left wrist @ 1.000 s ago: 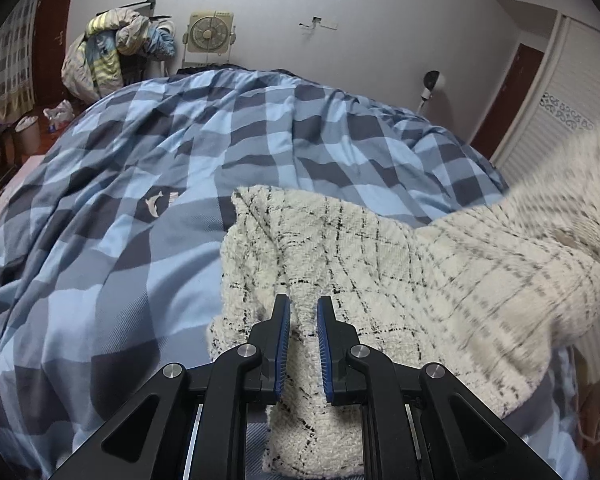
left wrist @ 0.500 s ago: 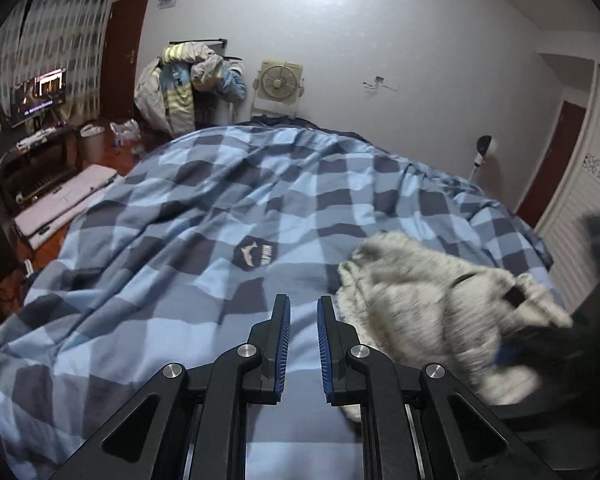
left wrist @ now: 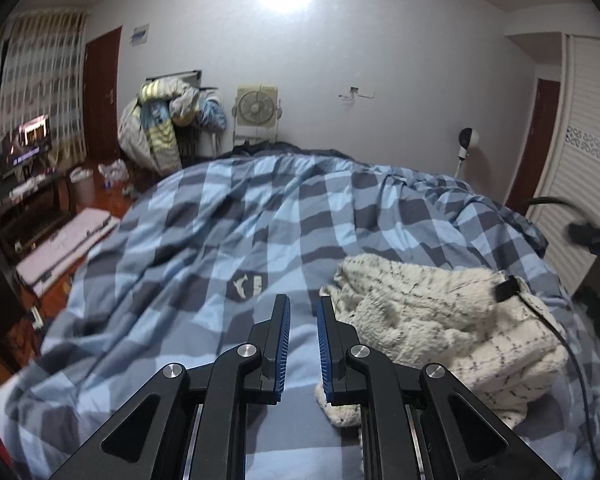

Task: Fold small clothes
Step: 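Lower the jacket onto the duvet and open the right gripper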

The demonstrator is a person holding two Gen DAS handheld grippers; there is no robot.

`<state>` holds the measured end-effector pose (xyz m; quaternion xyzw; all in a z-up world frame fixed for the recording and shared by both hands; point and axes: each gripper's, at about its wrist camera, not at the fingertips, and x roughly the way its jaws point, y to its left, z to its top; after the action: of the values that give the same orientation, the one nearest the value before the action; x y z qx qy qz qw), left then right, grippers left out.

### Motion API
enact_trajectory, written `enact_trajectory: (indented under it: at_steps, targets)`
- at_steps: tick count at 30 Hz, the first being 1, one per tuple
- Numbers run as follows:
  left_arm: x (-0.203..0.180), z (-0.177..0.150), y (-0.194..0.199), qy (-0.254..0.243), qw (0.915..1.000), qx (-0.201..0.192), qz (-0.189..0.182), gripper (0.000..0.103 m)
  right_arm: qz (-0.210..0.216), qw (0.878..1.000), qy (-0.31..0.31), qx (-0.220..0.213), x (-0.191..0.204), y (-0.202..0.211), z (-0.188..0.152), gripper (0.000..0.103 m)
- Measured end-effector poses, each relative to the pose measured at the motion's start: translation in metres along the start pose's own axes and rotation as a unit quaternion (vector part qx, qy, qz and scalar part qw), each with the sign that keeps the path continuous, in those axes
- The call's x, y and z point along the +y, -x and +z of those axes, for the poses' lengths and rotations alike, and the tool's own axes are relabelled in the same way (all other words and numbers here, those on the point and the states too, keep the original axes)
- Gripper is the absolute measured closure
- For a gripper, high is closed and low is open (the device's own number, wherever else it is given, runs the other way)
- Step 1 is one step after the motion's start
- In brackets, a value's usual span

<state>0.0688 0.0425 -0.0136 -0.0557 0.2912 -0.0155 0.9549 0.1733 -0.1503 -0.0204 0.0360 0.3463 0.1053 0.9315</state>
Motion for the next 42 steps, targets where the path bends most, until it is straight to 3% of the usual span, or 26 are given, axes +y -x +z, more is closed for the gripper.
enact_trajectory:
  at_steps: [2, 5, 7, 12, 14, 17, 19, 22, 25, 26, 28, 29, 32, 42]
  targets:
    - [0.0, 0.002, 0.006, -0.006, 1.0, -0.005, -0.001, 0.091, -0.128, 0.992, 0.011, -0.018, -0.004, -0.016, -0.005, 0.001]
    - [0.002, 0.003, 0.01, -0.009, 1.0, -0.003, -0.002, 0.091, -0.244, 0.965, 0.013, -0.092, -0.027, 0.011, -0.003, 0.001]
    - [0.001, 0.005, 0.012, -0.012, 0.9999, 0.0, -0.004, 0.091, -0.265, 0.956, -0.011, -0.129, -0.046, 0.046, 0.002, 0.001]
    - [-0.006, 0.009, 0.024, -0.021, 0.9997, -0.013, 0.006, 0.091, -0.234, 0.956, -0.077, -0.159, -0.104, 0.148, 0.004, 0.001]
    - [-0.01, 0.009, 0.027, -0.031, 0.9992, -0.015, 0.019, 0.091, -0.263, 0.943, -0.09, -0.181, -0.121, 0.185, -0.006, 0.001]
    - [-0.017, 0.008, 0.026, -0.043, 0.9986, -0.008, 0.031, 0.091, -0.319, 0.914, -0.131, -0.213, -0.142, 0.224, -0.031, 0.001]
    - [-0.021, 0.007, 0.025, -0.048, 0.9984, -0.004, 0.03, 0.091, -0.305, 0.913, -0.168, -0.214, -0.155, 0.232, -0.039, 0.001]
    - [-0.029, 0.004, 0.025, -0.062, 0.9975, 0.002, 0.033, 0.091, -0.232, 0.938, -0.181, -0.184, -0.155, 0.219, -0.046, 0.001]
    - [-0.036, 0.001, 0.03, -0.08, 0.9961, 0.001, 0.037, 0.091, -0.172, 0.973, -0.112, -0.106, -0.124, 0.181, -0.043, 0.001]
    - [-0.038, 0.0, 0.032, -0.084, 0.9957, 0.0, 0.039, 0.091, -0.133, 0.986, -0.076, -0.071, -0.108, 0.165, -0.043, 0.001]
    - [-0.041, -0.002, 0.034, -0.09, 0.9952, 0.001, 0.038, 0.091, -0.062, 0.998, -0.028, -0.015, -0.081, 0.139, -0.047, 0.001]
    - [-0.042, -0.002, 0.034, -0.092, 0.9951, 0.003, 0.036, 0.091, -0.031, 0.999, -0.01, 0.01, -0.063, 0.124, -0.049, 0.001]
    - [-0.048, -0.003, 0.034, -0.102, 0.9943, 0.007, 0.032, 0.091, -0.001, 0.999, 0.015, 0.041, -0.035, 0.1, -0.058, 0.001]
    - [-0.059, -0.012, 0.035, -0.123, 0.9917, 0.014, 0.034, 0.091, 0.02, 0.994, 0.079, 0.068, -0.005, 0.064, -0.077, 0.001]
